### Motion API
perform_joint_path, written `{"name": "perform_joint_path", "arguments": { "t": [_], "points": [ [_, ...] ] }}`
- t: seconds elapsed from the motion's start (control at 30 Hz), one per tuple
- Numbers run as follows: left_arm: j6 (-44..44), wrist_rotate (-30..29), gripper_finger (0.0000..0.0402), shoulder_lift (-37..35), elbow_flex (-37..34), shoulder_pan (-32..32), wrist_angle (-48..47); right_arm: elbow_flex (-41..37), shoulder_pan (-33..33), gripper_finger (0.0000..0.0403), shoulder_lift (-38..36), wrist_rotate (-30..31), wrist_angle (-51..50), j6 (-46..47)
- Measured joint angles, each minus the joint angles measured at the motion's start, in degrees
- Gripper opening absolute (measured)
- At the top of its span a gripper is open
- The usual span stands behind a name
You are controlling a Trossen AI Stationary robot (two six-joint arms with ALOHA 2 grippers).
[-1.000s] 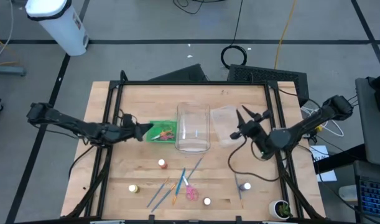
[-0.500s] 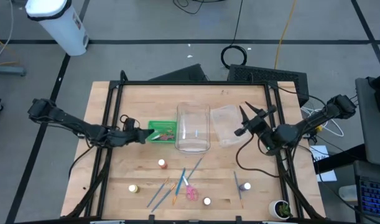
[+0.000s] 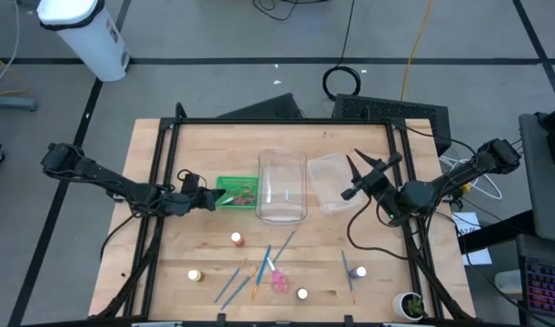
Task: Pick & Place Paint Supplies
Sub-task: Put the green scissors into the green bin
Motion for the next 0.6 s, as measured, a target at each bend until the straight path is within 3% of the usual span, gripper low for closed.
{"name": "perform_joint_path", "arguments": {
  "t": [0.37,0.6],
  "points": [
    [2.2,-0.6,0.0224,-0.1,0.0,0.0,0.0,0.0,0.0,0.0114,0.0,-1.0,0.0,0.2],
    [15.0,-0.1,0.0252,-0.4,3.6,0.3,-0.6,0.0,0.0,0.0114,0.0,-1.0,0.0,1.5]
  ]
}}
